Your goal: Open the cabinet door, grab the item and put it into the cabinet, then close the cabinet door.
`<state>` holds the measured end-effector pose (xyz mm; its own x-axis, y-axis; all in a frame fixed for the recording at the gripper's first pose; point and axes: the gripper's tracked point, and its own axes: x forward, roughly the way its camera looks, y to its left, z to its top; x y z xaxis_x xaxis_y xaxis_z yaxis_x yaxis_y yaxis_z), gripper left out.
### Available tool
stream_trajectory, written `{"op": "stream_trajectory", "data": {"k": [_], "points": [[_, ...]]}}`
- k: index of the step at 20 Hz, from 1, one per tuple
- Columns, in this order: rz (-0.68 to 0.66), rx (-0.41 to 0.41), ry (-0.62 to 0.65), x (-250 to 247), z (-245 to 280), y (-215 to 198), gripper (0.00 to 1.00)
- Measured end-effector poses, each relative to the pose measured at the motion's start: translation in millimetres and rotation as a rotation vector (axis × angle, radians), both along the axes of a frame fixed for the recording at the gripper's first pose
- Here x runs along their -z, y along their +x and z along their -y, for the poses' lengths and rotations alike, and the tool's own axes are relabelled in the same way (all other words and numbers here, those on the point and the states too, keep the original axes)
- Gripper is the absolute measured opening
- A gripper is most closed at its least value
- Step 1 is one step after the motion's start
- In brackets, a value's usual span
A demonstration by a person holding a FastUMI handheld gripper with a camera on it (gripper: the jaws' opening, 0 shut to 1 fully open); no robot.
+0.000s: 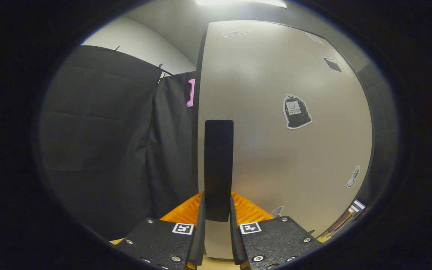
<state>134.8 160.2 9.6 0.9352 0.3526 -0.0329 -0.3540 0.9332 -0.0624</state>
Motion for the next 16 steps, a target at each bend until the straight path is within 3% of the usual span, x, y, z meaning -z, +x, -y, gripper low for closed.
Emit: {"op": "stream_trajectory", "data": {"k": [16], "points": [[-0.050, -0.210, -0.005, 0, 26, -66, 0.30]]}}
